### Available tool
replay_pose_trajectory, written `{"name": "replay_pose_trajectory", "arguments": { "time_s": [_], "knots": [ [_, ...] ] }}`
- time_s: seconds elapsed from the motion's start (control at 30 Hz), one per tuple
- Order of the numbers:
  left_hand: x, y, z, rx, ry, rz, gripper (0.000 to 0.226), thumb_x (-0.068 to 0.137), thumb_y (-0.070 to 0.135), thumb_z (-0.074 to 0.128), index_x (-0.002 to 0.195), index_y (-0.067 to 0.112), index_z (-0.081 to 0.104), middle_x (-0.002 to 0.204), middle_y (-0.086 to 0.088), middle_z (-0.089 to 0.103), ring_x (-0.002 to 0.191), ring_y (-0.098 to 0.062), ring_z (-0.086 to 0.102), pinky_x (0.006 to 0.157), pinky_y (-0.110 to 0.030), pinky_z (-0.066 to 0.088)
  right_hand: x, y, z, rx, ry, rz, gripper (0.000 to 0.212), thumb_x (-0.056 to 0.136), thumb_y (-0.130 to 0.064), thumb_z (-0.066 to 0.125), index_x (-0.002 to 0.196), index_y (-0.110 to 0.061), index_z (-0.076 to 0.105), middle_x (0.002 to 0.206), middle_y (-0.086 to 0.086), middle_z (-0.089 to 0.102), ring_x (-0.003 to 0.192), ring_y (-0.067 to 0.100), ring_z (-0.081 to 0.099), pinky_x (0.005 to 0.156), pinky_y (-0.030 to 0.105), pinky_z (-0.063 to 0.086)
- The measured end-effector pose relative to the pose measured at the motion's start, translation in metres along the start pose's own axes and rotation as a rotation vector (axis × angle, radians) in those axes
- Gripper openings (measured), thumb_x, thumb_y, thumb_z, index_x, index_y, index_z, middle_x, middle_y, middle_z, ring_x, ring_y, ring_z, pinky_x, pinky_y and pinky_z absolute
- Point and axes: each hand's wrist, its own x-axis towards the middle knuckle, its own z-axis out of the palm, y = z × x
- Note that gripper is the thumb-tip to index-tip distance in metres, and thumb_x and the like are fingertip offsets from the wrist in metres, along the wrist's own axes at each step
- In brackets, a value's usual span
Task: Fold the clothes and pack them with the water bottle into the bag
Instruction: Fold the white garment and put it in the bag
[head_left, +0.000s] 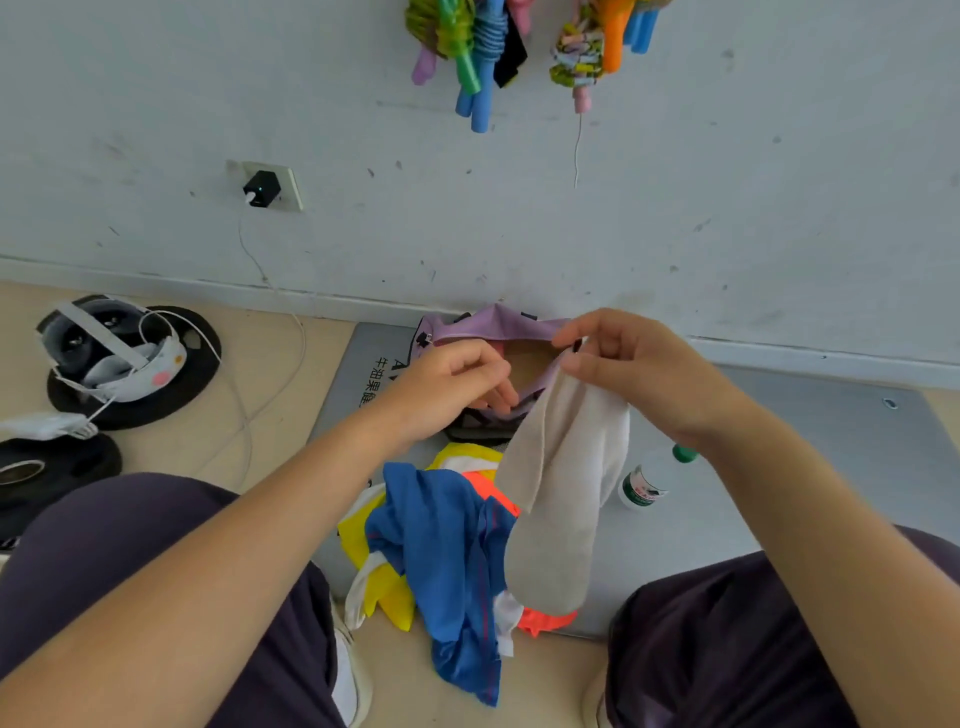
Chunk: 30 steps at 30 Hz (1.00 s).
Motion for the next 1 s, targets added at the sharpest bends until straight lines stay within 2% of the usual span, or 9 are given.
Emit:
{"name": "replay_pose_trajectory", "arguments": {
  "time_s": [0.03, 0.17, 0.27, 0.37, 0.53, 0.7, 0.83, 0.9, 1.0],
  "knots": [
    [0.001, -0.003, 0.002, 0.018, -0.009, -0.010, 0.008, 0.097, 0.026, 0.058, 0.094, 0.022, 0.064, 0.100, -0.001, 0.074, 0.097, -0.017, 0.070, 0.093, -0.033, 0.053, -0.002, 0.007, 0.004, 0.035, -0.027, 0.019, 0.015, 0.092, -0.008, 0.062, 0.106, -0.014, 0.067, 0.069, -0.011, 0.059, 0.065, 0.003, 0.051, 0.063, 0.016, 0.038],
    [-0.001, -0.013, 0.022, 0.105, -0.146, 0.004, 0.032, 0.087, 0.040, 0.068, 0.118, 0.035, 0.064, 0.113, 0.011, 0.069, 0.107, -0.005, 0.063, 0.092, -0.023, 0.050, -0.002, 0.017, 0.014, 0.086, -0.195, 0.001, 0.017, 0.095, -0.003, 0.057, 0.107, -0.013, 0.063, 0.077, -0.007, 0.066, 0.075, 0.006, 0.060, 0.069, 0.015, 0.044],
    [0.001, -0.015, 0.020, 0.090, -0.100, 0.007, 0.025, 0.087, 0.034, 0.071, 0.097, 0.011, 0.069, 0.085, -0.006, 0.064, 0.079, -0.015, 0.058, 0.078, -0.035, 0.047, 0.004, 0.016, 0.009, 0.090, -0.157, 0.010, 0.015, 0.094, -0.002, 0.058, 0.107, -0.008, 0.063, 0.079, -0.003, 0.063, 0.074, 0.007, 0.057, 0.067, 0.013, 0.044],
    [0.005, -0.013, 0.010, 0.121, -0.086, -0.008, 0.021, 0.090, 0.029, 0.070, 0.091, 0.008, 0.069, 0.083, -0.022, 0.065, 0.074, -0.018, 0.055, 0.072, -0.039, 0.047, 0.006, 0.020, 0.004, -0.003, -0.135, 0.064, 0.011, 0.092, -0.008, 0.063, 0.101, -0.010, 0.069, 0.079, -0.002, 0.065, 0.075, 0.007, 0.058, 0.070, 0.017, 0.045],
    [0.004, -0.007, -0.005, 0.217, -0.015, 0.033, 0.017, 0.089, 0.034, 0.069, 0.080, 0.020, 0.073, 0.058, 0.011, 0.057, 0.054, 0.002, 0.046, 0.054, -0.009, 0.035, 0.007, 0.024, 0.004, -0.141, -0.086, 0.109, 0.009, 0.087, -0.024, 0.071, 0.082, -0.018, 0.074, 0.078, -0.002, 0.068, 0.072, 0.007, 0.057, 0.070, 0.020, 0.044],
    [0.003, -0.004, -0.017, 0.290, 0.088, 0.055, 0.035, 0.093, 0.034, 0.064, 0.061, 0.021, 0.060, 0.045, 0.017, 0.039, 0.045, 0.000, 0.036, 0.047, -0.010, 0.028, 0.007, 0.026, -0.008, -0.121, 0.036, 0.135, 0.010, 0.089, -0.025, 0.068, 0.083, -0.018, 0.071, 0.076, -0.001, 0.065, 0.068, 0.006, 0.053, 0.063, 0.014, 0.038],
    [0.003, -0.005, -0.020, 0.400, 0.032, 0.015, 0.035, 0.100, 0.033, 0.051, 0.072, 0.013, 0.057, 0.058, 0.016, 0.041, 0.054, -0.001, 0.037, 0.054, -0.016, 0.029, 0.006, 0.028, -0.007, -0.133, 0.031, 0.153, 0.013, 0.089, -0.026, 0.069, 0.081, -0.015, 0.070, 0.062, -0.005, 0.060, 0.054, 0.002, 0.046, 0.049, 0.005, 0.032],
    [0.002, -0.005, -0.018, 0.403, -0.023, 0.003, 0.027, 0.100, 0.034, 0.050, 0.077, 0.023, 0.059, 0.067, 0.012, 0.048, 0.059, -0.001, 0.040, 0.059, -0.019, 0.032, 0.005, 0.027, -0.004, -0.131, -0.014, 0.170, 0.018, 0.084, -0.032, 0.073, 0.078, -0.015, 0.071, 0.052, -0.010, 0.052, 0.048, 0.001, 0.042, 0.046, 0.005, 0.030],
    [-0.002, -0.001, -0.015, 0.287, -0.059, 0.007, 0.022, 0.093, 0.037, 0.061, 0.074, 0.026, 0.064, 0.059, 0.015, 0.052, 0.054, 0.003, 0.044, 0.054, -0.010, 0.033, 0.001, 0.022, 0.000, -0.112, -0.151, 0.179, 0.021, 0.077, -0.039, 0.078, 0.075, -0.019, 0.074, 0.062, -0.006, 0.063, 0.057, 0.003, 0.054, 0.056, 0.007, 0.039]
  ]
}}
